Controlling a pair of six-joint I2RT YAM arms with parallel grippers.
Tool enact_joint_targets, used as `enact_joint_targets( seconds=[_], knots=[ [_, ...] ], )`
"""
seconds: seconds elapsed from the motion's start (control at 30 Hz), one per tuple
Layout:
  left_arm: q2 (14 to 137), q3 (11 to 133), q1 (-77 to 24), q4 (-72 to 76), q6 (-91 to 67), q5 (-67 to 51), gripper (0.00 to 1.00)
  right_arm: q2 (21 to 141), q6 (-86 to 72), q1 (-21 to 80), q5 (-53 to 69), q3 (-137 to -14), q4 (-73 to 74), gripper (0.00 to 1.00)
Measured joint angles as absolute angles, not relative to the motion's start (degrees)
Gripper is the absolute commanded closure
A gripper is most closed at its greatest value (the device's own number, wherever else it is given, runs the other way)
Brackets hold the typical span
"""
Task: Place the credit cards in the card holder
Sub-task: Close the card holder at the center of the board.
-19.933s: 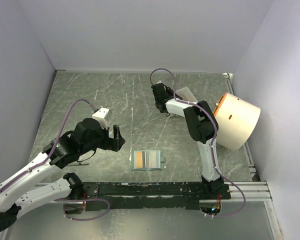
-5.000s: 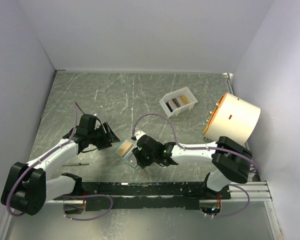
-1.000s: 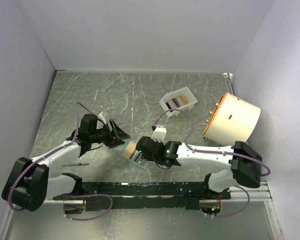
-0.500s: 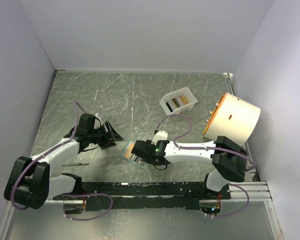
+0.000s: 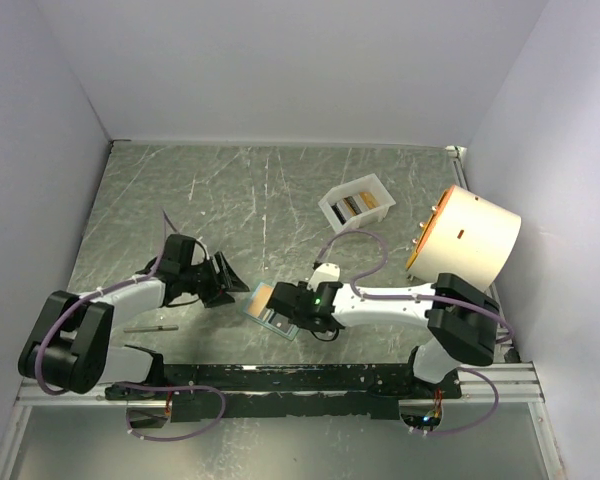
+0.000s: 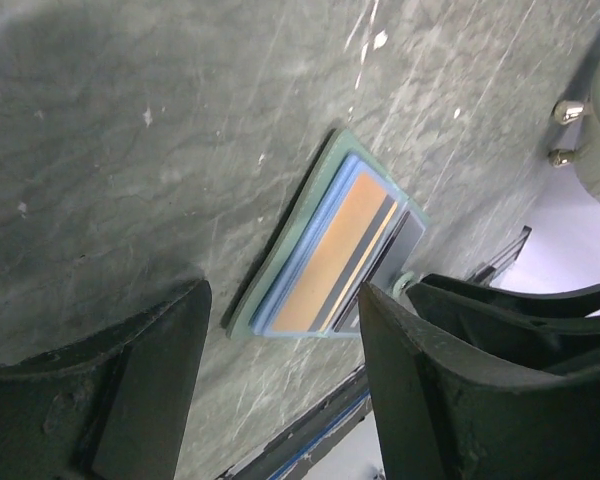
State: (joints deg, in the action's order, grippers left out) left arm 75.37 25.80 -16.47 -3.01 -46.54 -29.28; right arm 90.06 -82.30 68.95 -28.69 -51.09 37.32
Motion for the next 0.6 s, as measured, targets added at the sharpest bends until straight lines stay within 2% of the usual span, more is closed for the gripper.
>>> enact_joint_targets(
  seconds=[0.37, 0.6],
  knots=[
    [79.37, 21.47, -16.47, 7.60, -49.80, -38.17, 0.29, 90.04, -84.93, 68.95, -28.05, -58.48, 41.95, 0.39],
    [79.53, 19.22, -16.47, 11.66, -51.48, -40.29, 0.29, 93.58, -85.80, 68.66, -28.03, -59.48, 42.83, 0.39]
  ],
)
